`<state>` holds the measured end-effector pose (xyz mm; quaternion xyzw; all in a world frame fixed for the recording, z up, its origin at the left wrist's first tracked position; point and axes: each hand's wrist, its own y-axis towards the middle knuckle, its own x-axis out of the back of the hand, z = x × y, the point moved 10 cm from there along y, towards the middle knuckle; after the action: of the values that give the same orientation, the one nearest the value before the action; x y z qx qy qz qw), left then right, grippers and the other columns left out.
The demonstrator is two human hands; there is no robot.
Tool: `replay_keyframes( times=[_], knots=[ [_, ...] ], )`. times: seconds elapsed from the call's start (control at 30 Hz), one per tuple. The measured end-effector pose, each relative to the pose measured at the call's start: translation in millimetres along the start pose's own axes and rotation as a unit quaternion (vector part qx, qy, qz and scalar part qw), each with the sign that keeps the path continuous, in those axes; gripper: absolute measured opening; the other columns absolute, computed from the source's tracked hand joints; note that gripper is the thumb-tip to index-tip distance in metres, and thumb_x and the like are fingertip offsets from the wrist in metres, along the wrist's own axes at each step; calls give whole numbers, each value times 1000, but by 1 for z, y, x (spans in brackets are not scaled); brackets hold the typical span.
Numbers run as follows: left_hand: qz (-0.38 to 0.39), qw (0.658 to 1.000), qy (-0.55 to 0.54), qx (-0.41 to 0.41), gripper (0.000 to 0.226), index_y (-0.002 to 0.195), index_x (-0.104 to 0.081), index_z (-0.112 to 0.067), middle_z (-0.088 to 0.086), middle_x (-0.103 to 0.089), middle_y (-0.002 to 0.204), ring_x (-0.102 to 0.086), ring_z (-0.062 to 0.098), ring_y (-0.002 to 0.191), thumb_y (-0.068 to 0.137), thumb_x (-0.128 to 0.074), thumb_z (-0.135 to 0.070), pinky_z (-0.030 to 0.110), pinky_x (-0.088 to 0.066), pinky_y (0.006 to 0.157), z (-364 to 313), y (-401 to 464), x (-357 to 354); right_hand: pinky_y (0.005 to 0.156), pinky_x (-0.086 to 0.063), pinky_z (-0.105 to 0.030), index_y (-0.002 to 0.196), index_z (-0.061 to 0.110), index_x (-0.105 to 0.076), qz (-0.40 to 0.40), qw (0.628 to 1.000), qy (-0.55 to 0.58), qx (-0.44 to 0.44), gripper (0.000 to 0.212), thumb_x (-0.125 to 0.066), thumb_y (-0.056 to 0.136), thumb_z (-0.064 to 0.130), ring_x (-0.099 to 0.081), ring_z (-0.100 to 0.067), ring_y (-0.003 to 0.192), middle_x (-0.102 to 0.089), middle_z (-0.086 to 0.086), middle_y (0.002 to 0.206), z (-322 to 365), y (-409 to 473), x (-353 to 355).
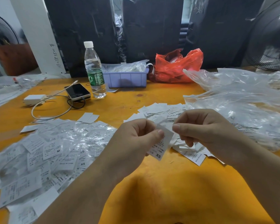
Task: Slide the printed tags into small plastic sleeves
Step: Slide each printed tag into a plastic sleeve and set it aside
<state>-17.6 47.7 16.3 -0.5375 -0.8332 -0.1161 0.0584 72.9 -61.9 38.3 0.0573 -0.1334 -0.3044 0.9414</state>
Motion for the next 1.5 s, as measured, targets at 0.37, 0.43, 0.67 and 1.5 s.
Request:
replay_keyframes(
  times=[0.37,0.43,0.67,1.5],
  knots=[
    [-93,896,430,68,43,128,-46,-38,-4,-59,84,-60,15,76,88,-63,-33,33,-54,69,23,10,64,62,-51,-49,74,21,-72,-105,976,-187,35,8,-70,80,26,-58,-25,60,-67,-8,67,3,-1,28],
    [-109,872,470,80,39,125,-49,-39,-7,-57,92,-60,15,83,89,-61,-34,33,-56,73,23,9,72,63,-52,-48,75,21,-72,-108,975,-190,39,7,-71,81,23,-60,-30,64,-67,-7,68,4,-1,30],
    [-153,801,571,101,42,126,-52,-36,-5,-58,118,-54,17,104,86,-63,-35,29,-49,72,22,8,82,60,-53,-28,75,23,-71,-159,959,-229,56,10,-70,84,19,-61,-18,64,-68,0,68,7,0,51],
    [-20,805,554,-209,9,85,-63,-16,-1,-60,78,-49,19,66,89,-55,-16,28,-31,55,-19,33,-91,70,-49,-39,116,11,-53,-287,848,-424,-141,30,-37,91,4,-54,-28,82,-56,-11,95,-36,-3,136]
  ],
)
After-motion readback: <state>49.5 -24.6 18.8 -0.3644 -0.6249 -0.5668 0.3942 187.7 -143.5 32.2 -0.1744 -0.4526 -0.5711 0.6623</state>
